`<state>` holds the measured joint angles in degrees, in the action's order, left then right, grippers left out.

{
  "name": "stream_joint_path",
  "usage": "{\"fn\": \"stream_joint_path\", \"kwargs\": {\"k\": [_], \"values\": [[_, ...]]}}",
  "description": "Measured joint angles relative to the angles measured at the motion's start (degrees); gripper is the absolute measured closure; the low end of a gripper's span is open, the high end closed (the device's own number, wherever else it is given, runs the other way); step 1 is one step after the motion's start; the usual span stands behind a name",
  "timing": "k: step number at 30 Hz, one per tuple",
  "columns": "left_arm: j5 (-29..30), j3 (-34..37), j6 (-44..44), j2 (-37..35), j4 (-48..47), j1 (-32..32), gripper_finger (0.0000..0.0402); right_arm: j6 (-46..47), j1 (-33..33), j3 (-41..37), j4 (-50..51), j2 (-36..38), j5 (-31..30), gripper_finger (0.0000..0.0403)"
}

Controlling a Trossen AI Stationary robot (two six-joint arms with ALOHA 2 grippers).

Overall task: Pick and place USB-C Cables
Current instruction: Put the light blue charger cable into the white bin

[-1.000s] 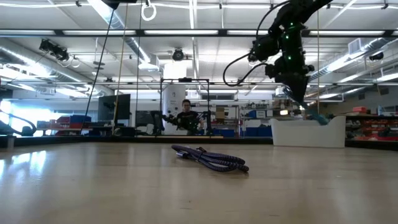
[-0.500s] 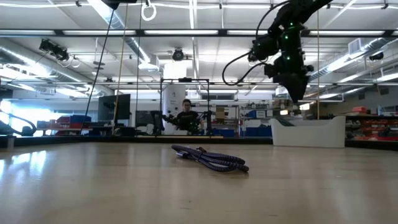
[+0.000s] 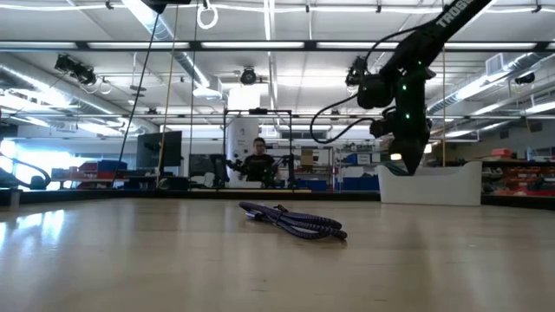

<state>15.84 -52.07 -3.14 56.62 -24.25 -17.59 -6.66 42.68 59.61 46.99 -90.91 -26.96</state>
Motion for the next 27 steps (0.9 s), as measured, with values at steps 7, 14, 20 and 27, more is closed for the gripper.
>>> {"fn": "stream_joint_path", "kwargs": {"k": [7,14,20,27], "values": [[0.0,0.0,-0.2,0.0,0.2,0.0,0.0241,-1.0,1.7,-5.0,-9.6,0.0,1.7,0.0224],[0.0,0.0,0.0,0.0,0.2,0.0,0.0241,-1.1,2.2,-6.0,-10.5,0.0,1.5,0.0312],[0.0,0.0,0.0,0.0,0.2,0.0,0.0241,-0.4,2.0,-4.3,-5.5,0.0,1.0,0.0387],[0.0,0.0,0.0,0.0,0.2,0.0,0.0241,3.8,1.9,1.7,7.3,0.0,0.1,0.0393]]}}
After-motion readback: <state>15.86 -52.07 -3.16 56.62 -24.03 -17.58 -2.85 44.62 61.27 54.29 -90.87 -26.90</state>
